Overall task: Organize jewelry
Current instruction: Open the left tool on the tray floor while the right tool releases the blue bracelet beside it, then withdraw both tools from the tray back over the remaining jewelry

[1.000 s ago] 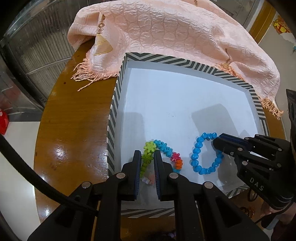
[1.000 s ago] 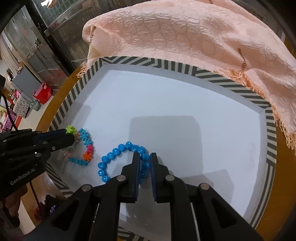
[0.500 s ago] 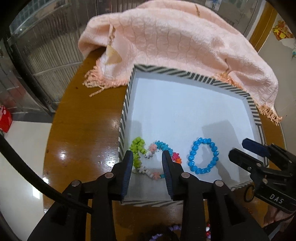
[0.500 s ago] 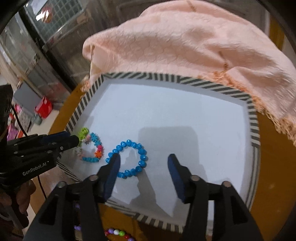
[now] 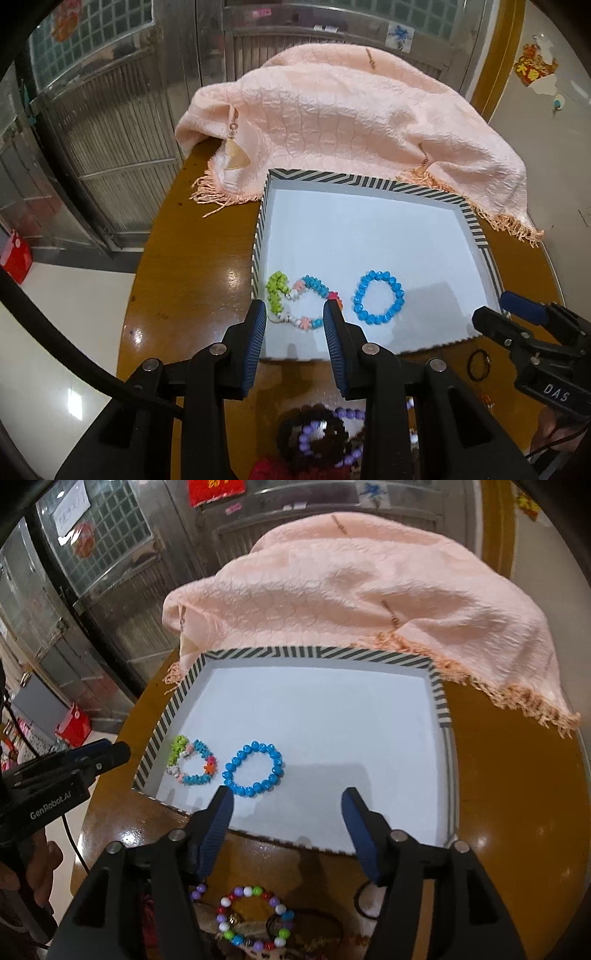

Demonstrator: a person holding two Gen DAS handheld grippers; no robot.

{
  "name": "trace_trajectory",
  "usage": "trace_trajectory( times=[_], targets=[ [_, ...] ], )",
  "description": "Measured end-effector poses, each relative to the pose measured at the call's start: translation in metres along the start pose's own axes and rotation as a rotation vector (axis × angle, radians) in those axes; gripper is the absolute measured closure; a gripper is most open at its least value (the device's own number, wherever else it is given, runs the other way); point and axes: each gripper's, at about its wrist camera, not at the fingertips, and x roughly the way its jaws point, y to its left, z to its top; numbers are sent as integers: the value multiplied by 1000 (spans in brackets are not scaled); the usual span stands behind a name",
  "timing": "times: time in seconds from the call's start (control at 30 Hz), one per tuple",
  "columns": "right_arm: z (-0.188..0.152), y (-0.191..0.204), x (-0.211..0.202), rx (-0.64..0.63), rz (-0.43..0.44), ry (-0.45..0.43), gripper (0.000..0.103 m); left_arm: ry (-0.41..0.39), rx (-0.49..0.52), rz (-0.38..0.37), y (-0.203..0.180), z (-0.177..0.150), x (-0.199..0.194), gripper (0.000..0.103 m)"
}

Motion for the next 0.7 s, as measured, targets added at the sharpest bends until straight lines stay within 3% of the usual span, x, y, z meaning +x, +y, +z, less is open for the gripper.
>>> trace_trajectory(
  times=[0.3,0.7],
  targets=[
    [-30,17,-26,-37,-72,-44,33,-45,30,14,5,-23,-32,78],
    [-57,26,-50,-18,-57,-71,32,-71,42,24,11,-49,-53,78]
  ],
)
